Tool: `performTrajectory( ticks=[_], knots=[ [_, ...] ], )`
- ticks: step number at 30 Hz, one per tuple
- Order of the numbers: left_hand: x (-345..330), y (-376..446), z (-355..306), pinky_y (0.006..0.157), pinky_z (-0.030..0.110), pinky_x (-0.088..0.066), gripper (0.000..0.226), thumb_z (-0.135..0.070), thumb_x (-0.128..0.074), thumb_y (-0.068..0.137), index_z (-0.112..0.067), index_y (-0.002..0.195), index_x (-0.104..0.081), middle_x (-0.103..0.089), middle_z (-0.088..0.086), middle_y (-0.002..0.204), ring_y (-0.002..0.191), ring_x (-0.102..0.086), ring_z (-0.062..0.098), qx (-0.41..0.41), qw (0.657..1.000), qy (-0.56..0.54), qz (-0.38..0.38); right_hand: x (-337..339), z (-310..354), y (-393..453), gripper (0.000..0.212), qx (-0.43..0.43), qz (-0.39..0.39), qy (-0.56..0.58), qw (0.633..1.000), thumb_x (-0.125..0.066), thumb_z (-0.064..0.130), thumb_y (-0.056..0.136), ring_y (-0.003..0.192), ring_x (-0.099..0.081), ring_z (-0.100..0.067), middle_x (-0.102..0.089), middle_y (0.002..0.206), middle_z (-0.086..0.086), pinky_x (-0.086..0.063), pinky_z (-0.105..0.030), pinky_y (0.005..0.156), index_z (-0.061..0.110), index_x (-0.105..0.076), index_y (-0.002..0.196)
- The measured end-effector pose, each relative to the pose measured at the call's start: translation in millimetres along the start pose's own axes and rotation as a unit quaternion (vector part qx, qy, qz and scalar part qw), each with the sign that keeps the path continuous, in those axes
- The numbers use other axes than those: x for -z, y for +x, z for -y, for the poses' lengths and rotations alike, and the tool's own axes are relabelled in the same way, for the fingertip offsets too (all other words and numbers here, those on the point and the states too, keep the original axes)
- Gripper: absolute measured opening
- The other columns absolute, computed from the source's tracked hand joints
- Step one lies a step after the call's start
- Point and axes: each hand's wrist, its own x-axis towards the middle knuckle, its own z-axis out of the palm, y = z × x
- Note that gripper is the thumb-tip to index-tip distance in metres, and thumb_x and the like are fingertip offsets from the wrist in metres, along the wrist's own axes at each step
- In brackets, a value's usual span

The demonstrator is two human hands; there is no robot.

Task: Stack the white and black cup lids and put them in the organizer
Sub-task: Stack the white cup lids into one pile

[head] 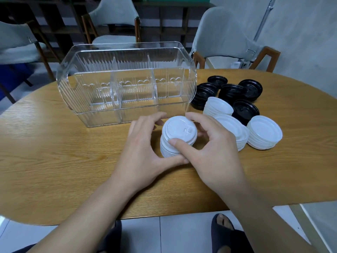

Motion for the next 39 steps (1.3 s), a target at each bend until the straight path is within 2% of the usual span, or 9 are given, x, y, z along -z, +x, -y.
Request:
performTrajectory(
  ticks=[4,10,16,19,23,28,31,35,39],
  knots=[
    [-2,1,6,0.122,0.043,-0.047,0.135,-0.097,-0.084,0.054,-0.048,0.168,-0.03,-0.055,-0.021,0.152,0.145,-0.049,0.005,0.08,0.994,-0.014,0.068,-2,-1,-1,0.055,0.011,0.016,-0.036,0.999,-0.087,0.044,0.091,0.125,-0.055,0.014,-0.069,0.132,0.023,-0.034,0.0,0.102,0.029,-0.07,0.141],
    [-4,4,5,0.119,0.04,-0.047,0.135,-0.087,-0.074,0.069,-0.039,0.177,-0.011,-0.058,-0.027,0.146,0.141,-0.056,0.008,0.071,0.993,0.005,0.099,-6,-11,-1,0.055,0.039,0.071,-0.043,0.996,-0.084,0.038,0.095,0.14,-0.051,0.009,-0.064,0.15,0.018,-0.031,-0.003,0.114,0.024,-0.071,0.146],
    [0,4,6,0.124,0.04,-0.044,0.13,-0.077,-0.072,0.07,-0.035,0.178,-0.014,-0.055,-0.028,0.148,0.145,-0.055,0.009,0.067,0.99,0.007,0.12,-3,-15,0,0.051,0.034,0.092,-0.028,0.995,-0.085,0.037,0.095,0.129,-0.047,0.028,-0.055,0.132,0.043,-0.03,0.002,0.107,0.03,-0.071,0.143],
    [1,5,6,0.123,0.04,-0.044,0.126,-0.077,-0.072,0.071,-0.036,0.177,-0.018,-0.052,-0.037,0.142,0.144,-0.055,0.009,0.069,0.99,0.013,0.124,1,-18,3,0.054,0.025,0.104,-0.017,0.994,-0.086,0.037,0.094,0.127,-0.045,0.032,-0.055,0.132,0.044,-0.03,0.003,0.106,0.03,-0.07,0.145],
    [0,5,6,0.115,0.024,-0.04,0.122,-0.067,-0.083,0.076,-0.036,0.177,-0.022,-0.051,-0.039,0.139,0.141,-0.054,0.002,0.074,0.991,0.02,0.112,2,-20,3,0.056,0.011,0.099,-0.001,0.995,-0.088,0.036,0.092,0.124,-0.046,0.034,-0.059,0.131,0.042,-0.031,0.004,0.104,0.03,-0.071,0.144],
    [-2,4,3,0.115,0.022,-0.039,0.117,-0.062,-0.081,0.076,-0.033,0.176,-0.027,-0.056,-0.022,0.158,0.147,-0.052,0.004,0.079,0.991,0.033,0.104,-6,-15,-2,0.058,0.022,0.06,-0.045,0.997,-0.088,0.042,0.09,0.141,-0.047,0.015,-0.065,0.151,0.019,-0.029,0.001,0.112,0.029,-0.072,0.144],
    [-2,3,3,0.122,0.026,-0.041,0.114,-0.068,-0.071,0.072,-0.035,0.174,-0.032,-0.053,-0.019,0.166,0.151,-0.049,0.003,0.072,0.991,0.032,0.109,-7,-14,-3,0.056,0.022,0.047,-0.053,0.997,-0.088,0.042,0.09,0.136,-0.047,0.017,-0.067,0.149,0.018,-0.029,0.003,0.109,0.03,-0.073,0.143],
    [-1,3,1,0.119,0.017,-0.037,0.106,-0.063,-0.068,0.072,-0.037,0.171,-0.038,-0.051,-0.023,0.164,0.149,-0.047,-0.004,0.058,0.992,0.02,0.107,-9,-15,-5,0.056,0.028,0.055,-0.05,0.997,-0.086,0.04,0.093,0.137,-0.05,0.013,-0.065,0.151,0.017,-0.03,0.0,0.112,0.027,-0.071,0.145],
    [-3,2,4,0.124,0.03,-0.041,0.101,-0.063,-0.074,0.077,-0.039,0.169,-0.039,-0.051,-0.025,0.161,0.149,-0.048,-0.002,0.036,0.992,0.021,0.118,-7,-17,-8,0.06,0.042,0.093,-0.061,0.993,-0.079,0.042,0.099,0.152,-0.043,0.006,-0.05,0.166,0.019,-0.027,-0.007,0.121,0.028,-0.062,0.155]
  ],
)
